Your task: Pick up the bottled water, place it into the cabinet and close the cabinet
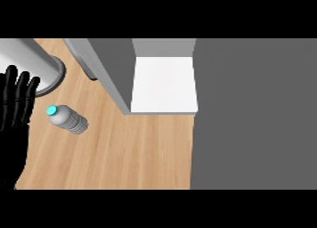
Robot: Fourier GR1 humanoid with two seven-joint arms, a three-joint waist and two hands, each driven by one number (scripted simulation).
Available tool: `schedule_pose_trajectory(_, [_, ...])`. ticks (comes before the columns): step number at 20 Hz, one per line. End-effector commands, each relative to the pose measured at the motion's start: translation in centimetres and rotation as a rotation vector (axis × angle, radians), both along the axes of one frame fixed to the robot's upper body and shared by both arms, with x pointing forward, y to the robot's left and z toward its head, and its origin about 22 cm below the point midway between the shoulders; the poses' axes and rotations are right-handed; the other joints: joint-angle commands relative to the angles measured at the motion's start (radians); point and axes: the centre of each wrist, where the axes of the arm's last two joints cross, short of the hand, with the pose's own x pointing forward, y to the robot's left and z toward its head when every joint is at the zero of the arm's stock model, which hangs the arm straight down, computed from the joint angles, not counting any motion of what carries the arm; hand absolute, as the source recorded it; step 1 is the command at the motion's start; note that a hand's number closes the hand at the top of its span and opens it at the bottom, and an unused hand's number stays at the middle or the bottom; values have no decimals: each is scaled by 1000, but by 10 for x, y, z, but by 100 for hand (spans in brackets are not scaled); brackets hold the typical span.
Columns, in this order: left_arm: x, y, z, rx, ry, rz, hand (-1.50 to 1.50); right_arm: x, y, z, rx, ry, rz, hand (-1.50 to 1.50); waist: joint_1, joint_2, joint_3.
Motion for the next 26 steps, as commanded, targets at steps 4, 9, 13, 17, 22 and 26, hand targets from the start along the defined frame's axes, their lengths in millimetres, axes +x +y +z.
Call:
schedule_pose_trajectory(4, [-6,19,1,-66,29,225,-150,-32,-3,-14,-22,96,-16,-150,0,-33,0])
schedule_pose_trajectory(9, [-2,27,-27,-375,201,334,-150,-57,5,-14,81,208,200,-150,-13,-36,-1])
schedule_pose_trajectory(13, [-25,12,-13,-393,200,308,-150,-83,-4,-7,74,229,196,-150,0,-33,0])
schedule_pose_trajectory(17, [-49,15,5,-407,192,310,-150,-108,-8,23,52,232,207,-150,3,-33,0])
schedule_pose_trajectory(22, [-53,-3,8,-403,204,313,-150,-127,-6,23,79,239,199,-150,-4,-33,1])
schedule_pose_trajectory(26, [-75,14,6,-404,209,332,-150,-134,-20,11,67,227,195,-150,-3,-34,1])
